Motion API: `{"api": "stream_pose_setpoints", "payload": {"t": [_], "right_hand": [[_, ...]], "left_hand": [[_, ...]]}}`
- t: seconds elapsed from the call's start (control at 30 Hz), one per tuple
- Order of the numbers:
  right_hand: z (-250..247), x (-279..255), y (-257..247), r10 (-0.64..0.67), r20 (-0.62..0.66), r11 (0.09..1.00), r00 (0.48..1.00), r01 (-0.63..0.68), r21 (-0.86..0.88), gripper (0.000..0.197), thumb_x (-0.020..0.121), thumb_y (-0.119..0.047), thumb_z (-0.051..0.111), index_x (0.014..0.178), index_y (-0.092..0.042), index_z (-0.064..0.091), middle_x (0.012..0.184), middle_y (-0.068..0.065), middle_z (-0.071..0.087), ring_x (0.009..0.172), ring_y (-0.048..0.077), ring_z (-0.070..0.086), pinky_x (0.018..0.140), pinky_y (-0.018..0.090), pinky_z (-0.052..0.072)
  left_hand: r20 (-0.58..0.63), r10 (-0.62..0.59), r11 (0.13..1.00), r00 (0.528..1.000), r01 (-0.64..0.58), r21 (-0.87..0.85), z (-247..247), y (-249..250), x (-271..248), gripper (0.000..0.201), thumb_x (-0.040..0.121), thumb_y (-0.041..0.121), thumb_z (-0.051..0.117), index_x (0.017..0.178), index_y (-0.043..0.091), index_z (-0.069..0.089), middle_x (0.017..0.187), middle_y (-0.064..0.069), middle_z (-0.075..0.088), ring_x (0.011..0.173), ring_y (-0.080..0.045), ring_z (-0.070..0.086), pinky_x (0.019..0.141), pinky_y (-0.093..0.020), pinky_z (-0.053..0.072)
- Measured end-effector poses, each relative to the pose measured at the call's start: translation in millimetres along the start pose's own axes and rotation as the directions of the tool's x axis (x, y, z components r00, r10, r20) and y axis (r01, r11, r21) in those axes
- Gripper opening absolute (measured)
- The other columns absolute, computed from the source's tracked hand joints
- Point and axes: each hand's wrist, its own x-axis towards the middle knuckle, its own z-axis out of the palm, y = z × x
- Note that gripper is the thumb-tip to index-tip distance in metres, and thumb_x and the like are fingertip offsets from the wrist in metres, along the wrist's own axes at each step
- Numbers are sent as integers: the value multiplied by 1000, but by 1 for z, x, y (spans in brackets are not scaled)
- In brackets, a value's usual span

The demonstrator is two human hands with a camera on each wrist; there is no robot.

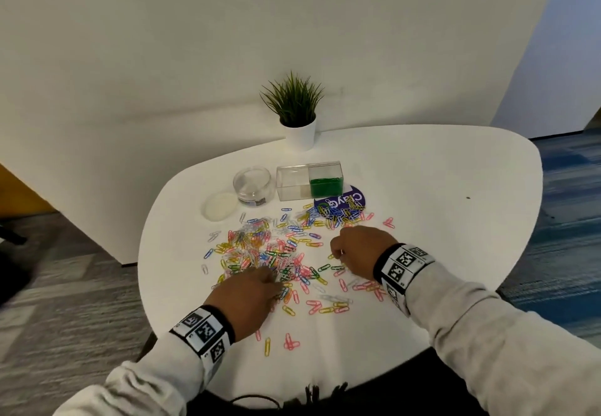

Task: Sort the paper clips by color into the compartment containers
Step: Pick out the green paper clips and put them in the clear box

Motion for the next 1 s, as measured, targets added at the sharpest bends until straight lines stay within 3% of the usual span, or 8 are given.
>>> {"api": "stream_pose_setpoints", "payload": {"t": [0.13, 0.27, 0.47, 0.6, 0.7, 0.83, 0.93, 1.0], "right_hand": [[9, 2, -7, -11, 39, 998, 999, 9, 59, 8, 94, -28, 55, 94, -28, 63, 99, -4, 59, 87, 19, 59, 79, 35, 54], [10, 1, -4, -1, 40, 990, 999, -4, 140, 7, 91, -23, 56, 85, -27, 56, 93, -5, 56, 82, 16, 56, 75, 30, 52], [3, 4, 5, 53, 35, 909, 998, -62, 413, 15, 86, -19, 70, 93, -28, 61, 88, -7, 63, 81, 12, 59, 72, 22, 48], [-1, 8, 3, 44, 14, 865, 999, -45, 499, 10, 88, -22, 68, 93, -30, 71, 90, -8, 69, 83, 8, 64, 82, 26, 53], [1, 10, -1, 67, 32, 831, 997, -73, 552, 9, 92, -18, 62, 92, -24, 68, 88, -7, 71, 79, 8, 68, 78, 27, 57], [-1, 19, -13, 14, 88, 931, 996, -45, 362, 21, 97, -14, 42, 98, -19, 62, 101, -1, 65, 93, 18, 60, 83, 32, 50], [1, 27, -24, -36, 112, 989, 993, 20, 148, 16, 99, -29, 47, 102, -21, 60, 106, 0, 59, 93, 19, 58, 84, 33, 50], [4, 28, -26, -65, 145, 998, 987, 65, 9, 13, 97, -29, 53, 106, -22, 60, 110, 0, 55, 93, 18, 57, 83, 32, 50]], "left_hand": [[1, -47, 996, 999, 47, -79, -3, -8, -8, 30, 100, 33, 45, 125, 32, 63, 120, 7, 54, 109, -18, 56, 84, -33, 50], [-15, -69, 992, 998, 67, -103, -3, -20, -12, 33, 102, 36, 42, 128, 32, 61, 123, 10, 55, 112, -15, 56, 85, -31, 50], [-40, -53, 990, 998, 47, -133, -3, -29, -15, 27, 99, 37, 44, 119, 34, 63, 114, 13, 57, 105, -11, 55, 82, -28, 50], [-19, -64, 990, 998, 61, -129, -4, -31, -17, 28, 98, 36, 45, 118, 35, 64, 113, 13, 56, 105, -11, 55, 82, -30, 51], [7, -97, 988, 995, 97, -122, -4, -35, -18, 27, 96, 38, 47, 115, 34, 65, 112, 13, 56, 106, -11, 54, 81, -31, 51], [6, -131, 984, 991, 130, -124, -5, -36, -18, 26, 96, 34, 49, 116, 34, 66, 113, 11, 55, 105, -13, 55, 80, -31, 51], [5, -100, 985, 995, 100, -139, -5, -29, -16, 27, 98, 34, 48, 119, 36, 65, 114, 10, 55, 104, -14, 55, 80, -33, 52], [27, -92, 986, 995, 95, -135, -6, -25, -14, 28, 99, 36, 47, 121, 37, 63, 114, 9, 54, 105, -14, 55, 81, -34, 53]]}}
